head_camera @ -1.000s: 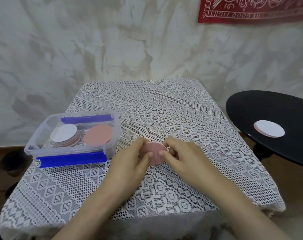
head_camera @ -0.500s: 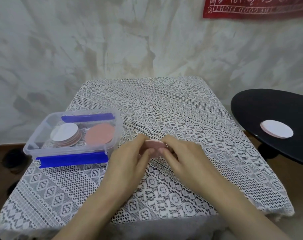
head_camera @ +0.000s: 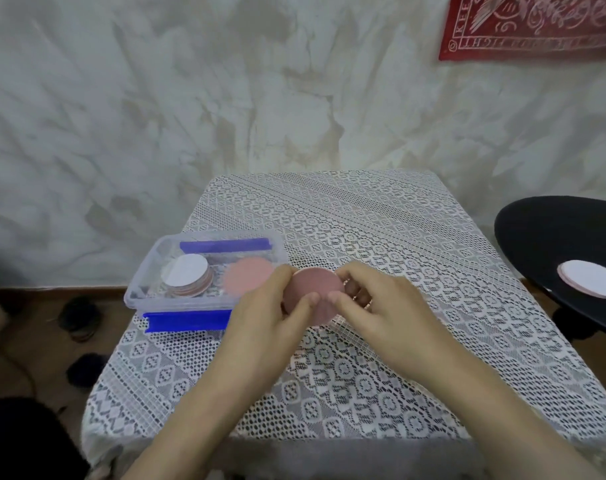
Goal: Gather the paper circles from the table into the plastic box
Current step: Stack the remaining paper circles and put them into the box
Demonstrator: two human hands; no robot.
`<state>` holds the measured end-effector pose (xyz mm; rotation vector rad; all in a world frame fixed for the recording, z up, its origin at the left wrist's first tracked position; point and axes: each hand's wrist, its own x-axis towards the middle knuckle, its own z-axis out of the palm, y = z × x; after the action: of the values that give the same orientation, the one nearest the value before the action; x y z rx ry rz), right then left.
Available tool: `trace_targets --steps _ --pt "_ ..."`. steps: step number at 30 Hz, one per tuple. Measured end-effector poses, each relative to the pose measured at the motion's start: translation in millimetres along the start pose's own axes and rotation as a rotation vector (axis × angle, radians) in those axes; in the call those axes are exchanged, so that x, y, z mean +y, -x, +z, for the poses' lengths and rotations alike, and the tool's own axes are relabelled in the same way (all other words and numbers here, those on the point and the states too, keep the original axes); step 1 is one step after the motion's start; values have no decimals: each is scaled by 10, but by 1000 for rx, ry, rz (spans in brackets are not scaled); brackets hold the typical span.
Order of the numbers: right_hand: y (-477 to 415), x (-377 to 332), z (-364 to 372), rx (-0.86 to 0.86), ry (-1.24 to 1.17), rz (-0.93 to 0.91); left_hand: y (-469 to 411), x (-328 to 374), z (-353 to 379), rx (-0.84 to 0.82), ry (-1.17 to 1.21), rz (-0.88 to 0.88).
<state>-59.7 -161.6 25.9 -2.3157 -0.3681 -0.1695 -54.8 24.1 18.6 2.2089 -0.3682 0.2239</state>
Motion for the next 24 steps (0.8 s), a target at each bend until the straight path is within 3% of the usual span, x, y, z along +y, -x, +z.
trace_targets --steps 17,24 --pt "-730 -793 620 -185 -142 39 27 -726 -959 163 112 -242" --pt "-1327 -906 916 -191 -80 66 -15 -1004 -1327 348 -242 -263"
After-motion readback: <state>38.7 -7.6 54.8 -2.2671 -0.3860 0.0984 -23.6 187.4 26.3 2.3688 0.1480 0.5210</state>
